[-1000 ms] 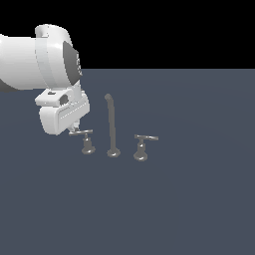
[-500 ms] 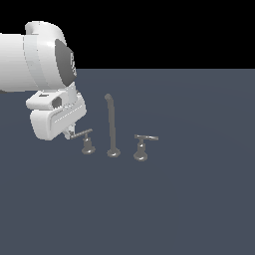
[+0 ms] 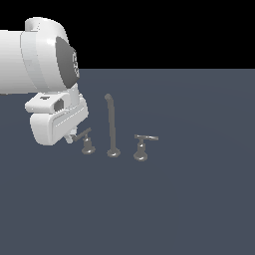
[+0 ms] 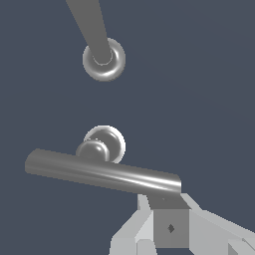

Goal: Turn on the faucet by rotating a designated handle.

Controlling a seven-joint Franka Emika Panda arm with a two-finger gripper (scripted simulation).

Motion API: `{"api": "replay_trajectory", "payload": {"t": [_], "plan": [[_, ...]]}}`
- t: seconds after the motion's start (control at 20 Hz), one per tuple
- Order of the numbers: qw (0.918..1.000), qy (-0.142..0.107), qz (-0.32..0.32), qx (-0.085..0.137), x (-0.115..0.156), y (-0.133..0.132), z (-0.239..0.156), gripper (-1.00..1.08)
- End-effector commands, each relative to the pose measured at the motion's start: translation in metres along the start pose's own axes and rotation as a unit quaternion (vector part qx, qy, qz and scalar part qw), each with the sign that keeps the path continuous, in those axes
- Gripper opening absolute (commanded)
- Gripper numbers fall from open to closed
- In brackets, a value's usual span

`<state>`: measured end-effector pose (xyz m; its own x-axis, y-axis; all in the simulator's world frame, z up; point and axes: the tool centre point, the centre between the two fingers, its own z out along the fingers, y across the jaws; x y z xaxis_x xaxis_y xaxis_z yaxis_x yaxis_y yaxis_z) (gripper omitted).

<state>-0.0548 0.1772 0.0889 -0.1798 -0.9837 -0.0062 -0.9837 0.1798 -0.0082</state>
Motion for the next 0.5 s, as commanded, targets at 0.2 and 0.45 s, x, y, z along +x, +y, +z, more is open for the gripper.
{"api": "replay_trajectory", "payload": {"t": [0.2,0.45], "plan": [[1.0000,0.002,0.001,-0.002,0.019,0.000,0.000,-1.00],[1.0000,0.003,0.008,-0.004,0.052,-0.005,-0.001,-1.00]]}}
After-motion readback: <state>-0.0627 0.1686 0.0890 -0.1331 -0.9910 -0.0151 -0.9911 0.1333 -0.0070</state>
